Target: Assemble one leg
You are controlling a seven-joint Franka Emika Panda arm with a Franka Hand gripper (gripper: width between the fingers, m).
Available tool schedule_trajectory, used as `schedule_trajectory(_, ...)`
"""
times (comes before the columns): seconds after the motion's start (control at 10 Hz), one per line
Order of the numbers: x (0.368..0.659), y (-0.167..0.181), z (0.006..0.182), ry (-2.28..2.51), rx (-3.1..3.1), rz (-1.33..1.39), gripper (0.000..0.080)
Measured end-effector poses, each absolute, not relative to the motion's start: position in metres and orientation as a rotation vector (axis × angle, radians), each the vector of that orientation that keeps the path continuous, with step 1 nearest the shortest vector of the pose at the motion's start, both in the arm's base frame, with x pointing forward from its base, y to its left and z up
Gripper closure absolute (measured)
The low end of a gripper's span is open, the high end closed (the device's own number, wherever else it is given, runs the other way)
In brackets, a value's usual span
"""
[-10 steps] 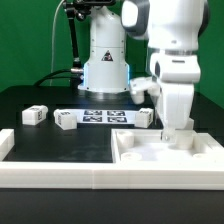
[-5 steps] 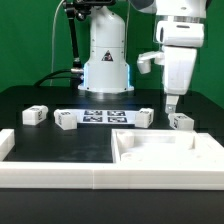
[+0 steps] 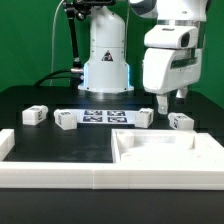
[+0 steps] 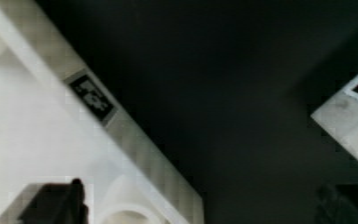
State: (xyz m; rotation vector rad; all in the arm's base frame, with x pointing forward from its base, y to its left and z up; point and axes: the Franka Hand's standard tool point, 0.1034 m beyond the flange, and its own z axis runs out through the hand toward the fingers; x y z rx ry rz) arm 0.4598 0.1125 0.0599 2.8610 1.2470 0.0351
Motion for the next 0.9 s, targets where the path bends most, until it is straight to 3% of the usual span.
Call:
schedule_trajectory(0.5,0.453,0.129,0.05,0.61,3.117,0.023,0.015)
schedule_trajectory(0.9,0.447,0.14,0.048,0.487,3.147,0.013,0.015)
